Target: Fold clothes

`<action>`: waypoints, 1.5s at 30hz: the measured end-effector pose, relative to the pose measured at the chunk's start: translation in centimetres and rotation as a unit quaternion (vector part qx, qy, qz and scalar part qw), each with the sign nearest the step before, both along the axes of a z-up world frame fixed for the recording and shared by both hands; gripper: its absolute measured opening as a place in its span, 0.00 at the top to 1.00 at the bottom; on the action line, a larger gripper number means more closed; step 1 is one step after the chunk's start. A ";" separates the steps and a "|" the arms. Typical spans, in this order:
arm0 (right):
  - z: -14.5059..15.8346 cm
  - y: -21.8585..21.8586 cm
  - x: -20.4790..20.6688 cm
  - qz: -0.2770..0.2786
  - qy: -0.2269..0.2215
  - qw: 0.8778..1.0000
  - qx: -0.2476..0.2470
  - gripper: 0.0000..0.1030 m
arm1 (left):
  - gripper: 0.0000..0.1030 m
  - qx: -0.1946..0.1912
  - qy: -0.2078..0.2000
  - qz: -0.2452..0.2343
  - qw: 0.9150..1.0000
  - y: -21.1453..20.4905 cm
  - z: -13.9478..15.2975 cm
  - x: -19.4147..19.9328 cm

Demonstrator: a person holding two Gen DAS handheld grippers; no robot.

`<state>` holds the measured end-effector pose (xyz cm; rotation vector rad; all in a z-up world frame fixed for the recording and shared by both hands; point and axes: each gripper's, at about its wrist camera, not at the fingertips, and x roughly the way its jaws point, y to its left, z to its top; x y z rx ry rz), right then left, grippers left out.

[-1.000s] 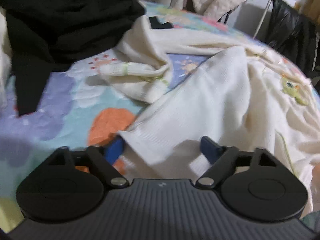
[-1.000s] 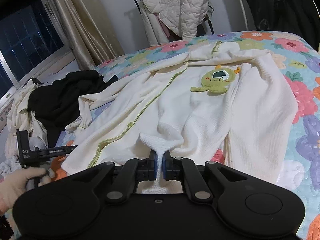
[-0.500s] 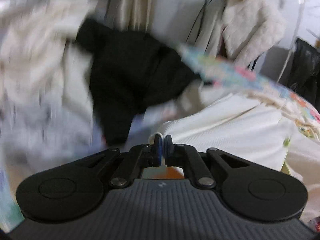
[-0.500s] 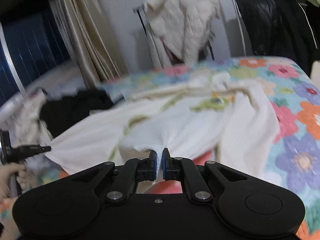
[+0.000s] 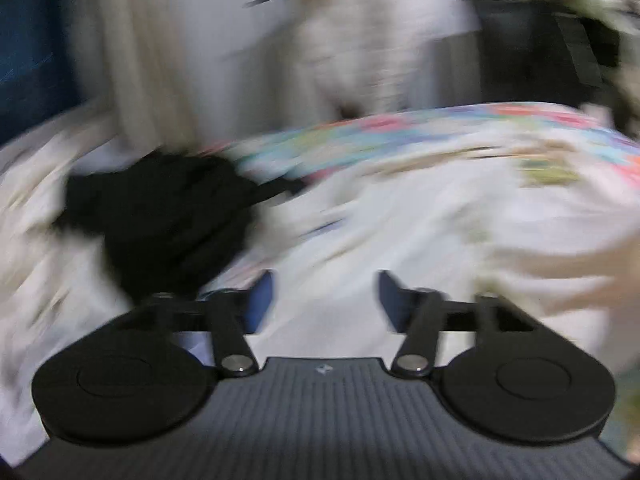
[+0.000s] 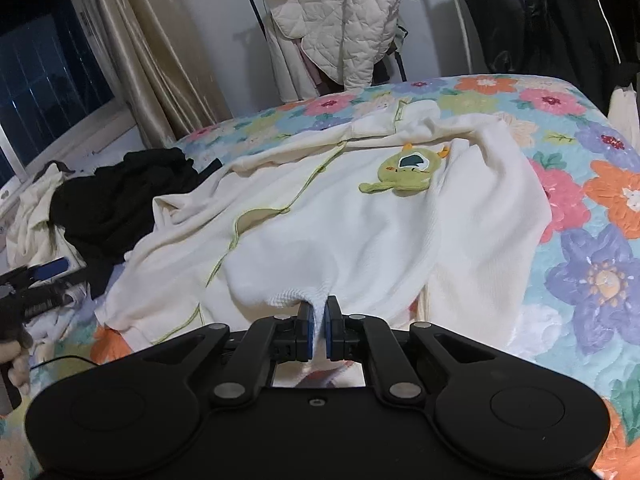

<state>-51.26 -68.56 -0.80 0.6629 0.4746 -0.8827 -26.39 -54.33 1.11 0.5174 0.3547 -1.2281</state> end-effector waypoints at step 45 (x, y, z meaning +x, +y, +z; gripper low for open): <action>-5.0 -8.0 -11.5 -0.021 -0.010 0.983 0.184 0.40 | 0.41 0.075 0.073 -0.295 0.950 -5.9 -2.7 -14.8</action>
